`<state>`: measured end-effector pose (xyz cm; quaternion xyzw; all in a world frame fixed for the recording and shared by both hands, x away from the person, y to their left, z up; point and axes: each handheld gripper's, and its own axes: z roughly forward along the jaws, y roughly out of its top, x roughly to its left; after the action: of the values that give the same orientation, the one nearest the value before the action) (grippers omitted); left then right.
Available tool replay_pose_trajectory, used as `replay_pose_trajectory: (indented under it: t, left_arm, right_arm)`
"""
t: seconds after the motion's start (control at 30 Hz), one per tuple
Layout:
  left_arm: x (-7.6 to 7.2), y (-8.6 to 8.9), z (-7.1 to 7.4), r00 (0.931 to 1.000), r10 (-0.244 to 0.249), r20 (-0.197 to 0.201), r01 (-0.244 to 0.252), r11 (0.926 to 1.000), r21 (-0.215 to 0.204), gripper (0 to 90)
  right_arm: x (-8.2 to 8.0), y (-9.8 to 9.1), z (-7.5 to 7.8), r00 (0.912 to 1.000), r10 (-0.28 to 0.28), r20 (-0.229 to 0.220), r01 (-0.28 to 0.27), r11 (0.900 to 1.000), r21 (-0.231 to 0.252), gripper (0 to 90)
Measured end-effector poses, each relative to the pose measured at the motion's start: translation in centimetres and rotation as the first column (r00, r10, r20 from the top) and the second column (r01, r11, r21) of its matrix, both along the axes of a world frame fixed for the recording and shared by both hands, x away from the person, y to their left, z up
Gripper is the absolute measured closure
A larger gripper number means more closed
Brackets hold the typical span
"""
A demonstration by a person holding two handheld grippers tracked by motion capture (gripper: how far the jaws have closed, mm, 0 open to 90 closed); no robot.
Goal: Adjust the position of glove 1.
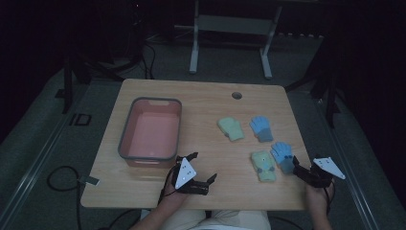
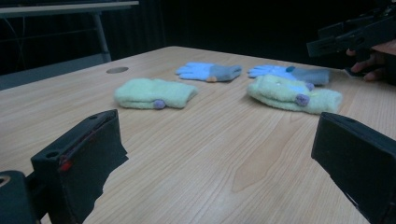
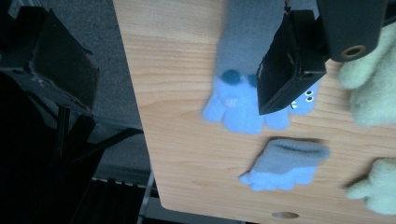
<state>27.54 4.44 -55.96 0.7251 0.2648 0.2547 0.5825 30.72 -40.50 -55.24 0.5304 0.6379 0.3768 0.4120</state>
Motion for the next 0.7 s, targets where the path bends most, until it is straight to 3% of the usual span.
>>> replay_pose_trajectory:
  t: [0.2,0.37,0.7]
  left_arm:
    - [-0.07,-0.05,0.0,1.0,0.001,0.008,-0.001,1.0,0.005,1.9]
    - [0.11,0.1,0.0,0.9999,-0.006,-0.009,0.006,0.9999,-0.011,1.9]
    - [-0.1,-0.05,-0.01,0.9999,-0.007,0.01,0.007,1.0,0.006,1.8]
  right_arm:
    - [0.09,-0.08,0.02,0.9997,-0.012,-0.02,0.012,0.9999,0.004,13.3]
    - [-0.14,-0.12,0.01,0.9986,-0.025,-0.046,0.025,0.9997,0.0,13.3]
    - [-0.35,0.07,0.77,0.999,-0.011,-0.043,0.011,0.9999,0.011,13.3]
